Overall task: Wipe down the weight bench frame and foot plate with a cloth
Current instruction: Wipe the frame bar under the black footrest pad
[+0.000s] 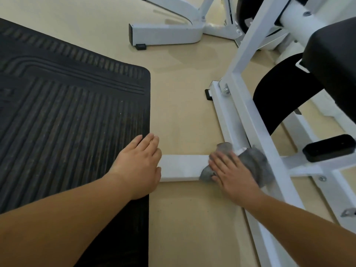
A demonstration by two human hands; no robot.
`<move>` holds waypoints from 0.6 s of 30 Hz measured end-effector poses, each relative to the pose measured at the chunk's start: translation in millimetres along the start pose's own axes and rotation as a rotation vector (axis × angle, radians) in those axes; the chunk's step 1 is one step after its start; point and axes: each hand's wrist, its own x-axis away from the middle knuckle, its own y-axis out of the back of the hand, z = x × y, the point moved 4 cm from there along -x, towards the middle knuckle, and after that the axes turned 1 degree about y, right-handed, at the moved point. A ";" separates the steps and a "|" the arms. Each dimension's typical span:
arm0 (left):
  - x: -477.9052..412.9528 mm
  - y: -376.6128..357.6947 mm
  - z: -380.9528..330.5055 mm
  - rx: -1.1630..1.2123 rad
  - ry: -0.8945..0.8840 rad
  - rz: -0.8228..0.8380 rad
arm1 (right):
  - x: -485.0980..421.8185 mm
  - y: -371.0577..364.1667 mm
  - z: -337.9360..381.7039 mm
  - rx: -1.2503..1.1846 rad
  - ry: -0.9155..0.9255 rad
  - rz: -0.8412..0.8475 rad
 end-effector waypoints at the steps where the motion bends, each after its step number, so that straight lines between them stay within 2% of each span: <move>1: 1.9 -1.7 -0.1 0.007 0.002 -0.017 | 2.6 -2.9 13.9 -0.100 -0.024 -0.003; 5: 3.8 -2.7 0.3 0.050 0.006 -0.027 | -12.1 2.0 54.0 -0.570 -0.183 -0.020; 7: 2.7 -1.5 2.0 0.082 0.004 -0.039 | -29.6 7.5 67.7 -0.667 -0.220 -0.047; 9: 1.8 1.1 2.6 0.114 0.002 -0.059 | -43.2 13.8 81.2 -0.676 -0.199 -0.066; 13: 3.5 1.2 5.1 0.151 0.000 -0.082 | -48.2 13.7 76.5 -0.579 -0.017 -0.125; 16: 5.1 -1.1 4.2 0.157 0.003 -0.069 | -39.9 1.0 40.2 -0.488 -0.166 -0.096; 18: 2.6 0.7 3.6 0.158 0.021 -0.084 | -43.1 -0.3 45.9 -0.483 -0.287 -0.087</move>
